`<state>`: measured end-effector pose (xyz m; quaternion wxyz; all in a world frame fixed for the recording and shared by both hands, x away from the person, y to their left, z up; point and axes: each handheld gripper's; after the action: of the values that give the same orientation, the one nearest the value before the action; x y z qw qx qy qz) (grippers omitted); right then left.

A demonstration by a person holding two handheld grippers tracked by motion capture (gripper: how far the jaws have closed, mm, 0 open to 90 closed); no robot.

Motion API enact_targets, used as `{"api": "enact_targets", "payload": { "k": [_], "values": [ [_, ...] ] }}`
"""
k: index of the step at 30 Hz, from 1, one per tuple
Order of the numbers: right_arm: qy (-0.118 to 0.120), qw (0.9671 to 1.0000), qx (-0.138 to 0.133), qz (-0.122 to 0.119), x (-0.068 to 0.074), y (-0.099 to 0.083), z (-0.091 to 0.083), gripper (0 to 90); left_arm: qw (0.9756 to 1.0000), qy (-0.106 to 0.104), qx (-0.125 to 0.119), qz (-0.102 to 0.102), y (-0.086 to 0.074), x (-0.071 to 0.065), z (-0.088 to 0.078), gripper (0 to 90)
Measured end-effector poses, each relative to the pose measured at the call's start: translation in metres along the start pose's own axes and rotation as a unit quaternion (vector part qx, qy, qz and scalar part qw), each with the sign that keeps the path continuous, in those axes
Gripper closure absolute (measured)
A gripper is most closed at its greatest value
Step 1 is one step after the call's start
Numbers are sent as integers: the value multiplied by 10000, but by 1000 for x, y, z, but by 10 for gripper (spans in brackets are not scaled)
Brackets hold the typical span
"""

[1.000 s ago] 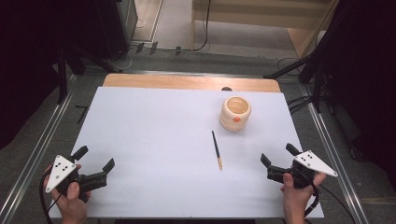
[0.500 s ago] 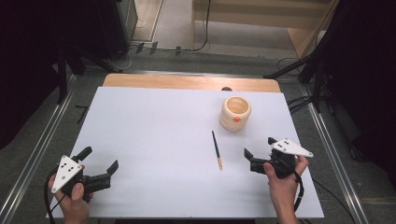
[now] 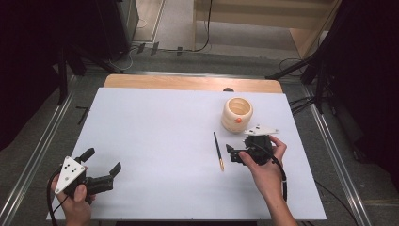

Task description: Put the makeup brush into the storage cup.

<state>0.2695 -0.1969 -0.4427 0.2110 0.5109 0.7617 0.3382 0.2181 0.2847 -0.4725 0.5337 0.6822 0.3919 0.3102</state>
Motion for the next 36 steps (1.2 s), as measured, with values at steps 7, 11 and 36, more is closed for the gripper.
{"api": "enact_targets", "payload": {
  "k": [7,11,36],
  "values": [
    [82,9972,728,-150,12,19,26,166,10000,9,31,-4,0,1,1,0],
    [104,9921,1248,-110,16,30,37,217,10000,-3,38,-14,0,1,2,0],
    [38,9271,3715,487,34,41,94,741,10000,-30,81,35,0,0,2,0]
  ]
}}
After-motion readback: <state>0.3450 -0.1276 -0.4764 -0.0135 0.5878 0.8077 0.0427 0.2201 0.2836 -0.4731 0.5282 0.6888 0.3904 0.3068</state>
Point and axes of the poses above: each handheld gripper's, and its own axes: z roughly forward along the jaws, y roughly out of its top, x roughly to its left, and after that the axes turned 3 degrees about -x, right-handed
